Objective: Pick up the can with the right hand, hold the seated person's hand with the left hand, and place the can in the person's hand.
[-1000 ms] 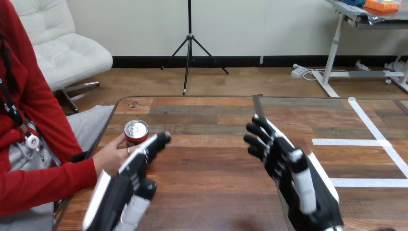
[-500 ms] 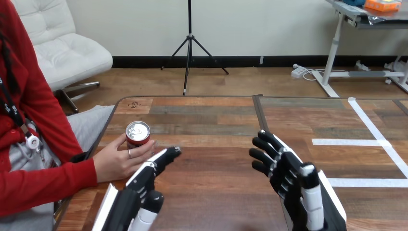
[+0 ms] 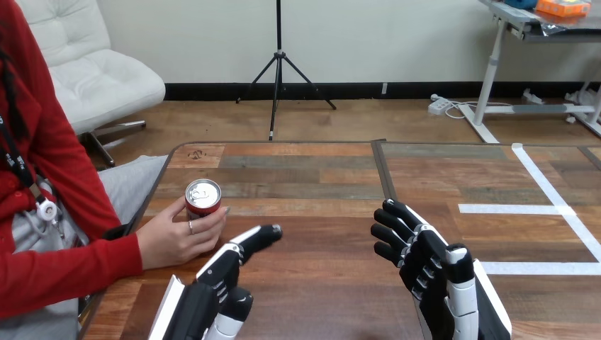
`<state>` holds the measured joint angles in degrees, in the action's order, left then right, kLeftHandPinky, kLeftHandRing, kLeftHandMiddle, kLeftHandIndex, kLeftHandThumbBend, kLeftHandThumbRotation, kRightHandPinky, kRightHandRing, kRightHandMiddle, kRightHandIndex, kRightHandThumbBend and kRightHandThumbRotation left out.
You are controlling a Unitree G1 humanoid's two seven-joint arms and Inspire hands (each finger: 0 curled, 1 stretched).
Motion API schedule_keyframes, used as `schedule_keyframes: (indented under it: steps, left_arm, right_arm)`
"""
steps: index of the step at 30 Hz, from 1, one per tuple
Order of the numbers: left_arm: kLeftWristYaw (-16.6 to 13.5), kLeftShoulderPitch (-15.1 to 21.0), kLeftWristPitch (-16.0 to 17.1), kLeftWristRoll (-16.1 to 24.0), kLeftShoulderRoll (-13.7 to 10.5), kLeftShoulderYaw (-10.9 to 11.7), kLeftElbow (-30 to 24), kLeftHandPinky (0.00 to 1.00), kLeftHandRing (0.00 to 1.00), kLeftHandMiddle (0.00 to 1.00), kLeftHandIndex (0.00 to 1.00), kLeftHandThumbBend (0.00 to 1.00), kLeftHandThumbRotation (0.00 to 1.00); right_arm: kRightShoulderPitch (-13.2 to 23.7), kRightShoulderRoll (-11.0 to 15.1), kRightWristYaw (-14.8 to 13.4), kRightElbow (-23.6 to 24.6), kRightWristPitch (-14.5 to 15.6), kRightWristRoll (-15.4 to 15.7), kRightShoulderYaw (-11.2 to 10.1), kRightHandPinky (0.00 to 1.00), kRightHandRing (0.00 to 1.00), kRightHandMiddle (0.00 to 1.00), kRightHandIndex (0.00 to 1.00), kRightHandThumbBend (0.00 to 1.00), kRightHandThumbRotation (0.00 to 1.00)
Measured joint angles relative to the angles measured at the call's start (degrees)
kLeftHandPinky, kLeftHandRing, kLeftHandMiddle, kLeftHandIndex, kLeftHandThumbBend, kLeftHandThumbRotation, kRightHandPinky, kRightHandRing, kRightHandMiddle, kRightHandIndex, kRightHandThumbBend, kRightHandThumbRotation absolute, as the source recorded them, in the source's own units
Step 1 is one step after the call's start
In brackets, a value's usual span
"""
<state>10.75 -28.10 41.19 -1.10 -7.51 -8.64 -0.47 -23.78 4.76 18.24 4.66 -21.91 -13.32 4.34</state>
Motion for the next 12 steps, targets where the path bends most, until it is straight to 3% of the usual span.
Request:
schedule_keyframes:
  steps: [12]
  left_arm:
    - [0.0,0.0,0.3,-1.2,0.0,-1.3,0.0,0.85,0.82,0.81,0.82,0.71,1.00]
  right_arm:
    - [-0.5,0.0,0.2,0.0,-0.6,-0.1,0.1,0.89,0.89,0.89,0.88,0.89,1.00]
